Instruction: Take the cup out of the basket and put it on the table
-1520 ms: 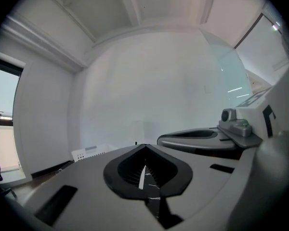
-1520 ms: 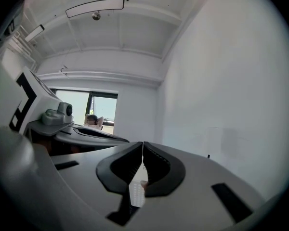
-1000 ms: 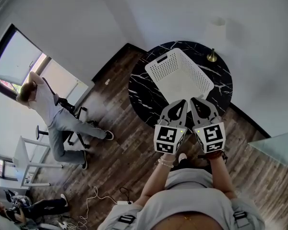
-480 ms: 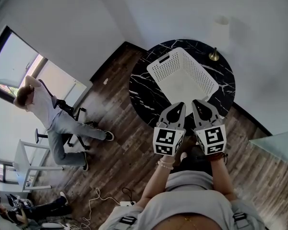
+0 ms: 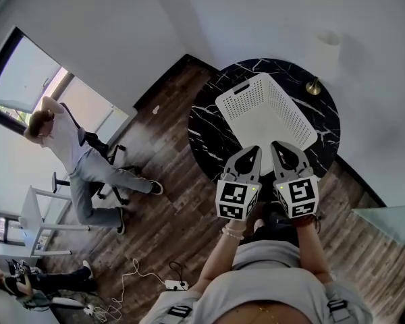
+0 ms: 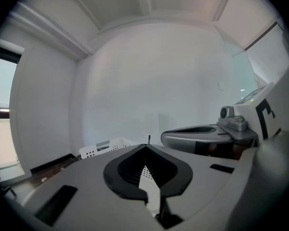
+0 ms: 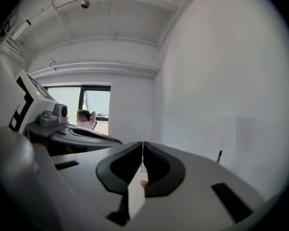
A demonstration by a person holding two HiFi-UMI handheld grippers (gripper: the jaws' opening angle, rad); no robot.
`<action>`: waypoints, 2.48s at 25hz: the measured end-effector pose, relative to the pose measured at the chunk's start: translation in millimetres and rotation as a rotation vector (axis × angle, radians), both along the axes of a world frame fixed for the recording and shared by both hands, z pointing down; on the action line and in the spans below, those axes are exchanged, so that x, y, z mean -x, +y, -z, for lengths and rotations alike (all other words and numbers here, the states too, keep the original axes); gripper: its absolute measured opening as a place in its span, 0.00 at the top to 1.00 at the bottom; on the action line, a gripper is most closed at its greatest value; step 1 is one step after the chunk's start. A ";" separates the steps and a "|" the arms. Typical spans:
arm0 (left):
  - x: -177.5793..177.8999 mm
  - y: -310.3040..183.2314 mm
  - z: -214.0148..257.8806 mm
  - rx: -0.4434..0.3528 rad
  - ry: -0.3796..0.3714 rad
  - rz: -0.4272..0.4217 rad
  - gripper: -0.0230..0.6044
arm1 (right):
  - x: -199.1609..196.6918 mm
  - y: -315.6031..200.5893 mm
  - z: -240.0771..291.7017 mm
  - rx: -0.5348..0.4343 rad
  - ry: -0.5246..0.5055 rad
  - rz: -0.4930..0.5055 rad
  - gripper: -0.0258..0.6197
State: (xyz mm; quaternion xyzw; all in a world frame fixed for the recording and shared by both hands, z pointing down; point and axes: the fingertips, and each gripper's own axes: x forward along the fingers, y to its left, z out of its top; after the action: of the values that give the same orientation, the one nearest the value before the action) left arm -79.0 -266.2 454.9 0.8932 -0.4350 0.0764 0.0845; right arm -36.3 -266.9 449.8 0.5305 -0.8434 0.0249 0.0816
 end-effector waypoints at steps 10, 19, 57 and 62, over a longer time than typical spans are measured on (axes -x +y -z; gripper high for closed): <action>-6.4 -55.0 -0.6 0.015 -0.050 0.063 0.95 | -20.1 -63.6 7.9 -0.006 -0.021 0.043 0.95; -8.8 -91.6 -14.3 0.082 -0.079 0.124 0.95 | -27.4 -102.8 8.5 0.006 -0.027 0.119 0.95; -30.4 -190.1 -106.0 0.331 -0.347 -0.137 0.91 | -106.8 -153.3 -21.6 0.082 -0.045 -0.055 0.95; -35.6 -195.1 -121.8 0.366 -0.419 -0.191 0.91 | -111.1 -158.1 -23.5 0.089 -0.049 -0.081 0.95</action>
State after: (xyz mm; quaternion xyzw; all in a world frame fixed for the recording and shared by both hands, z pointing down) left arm -43.3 -461.2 576.6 0.8647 -0.3360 0.3441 0.1449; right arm 74.8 -425.1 473.3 0.5592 -0.8211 0.0785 0.0833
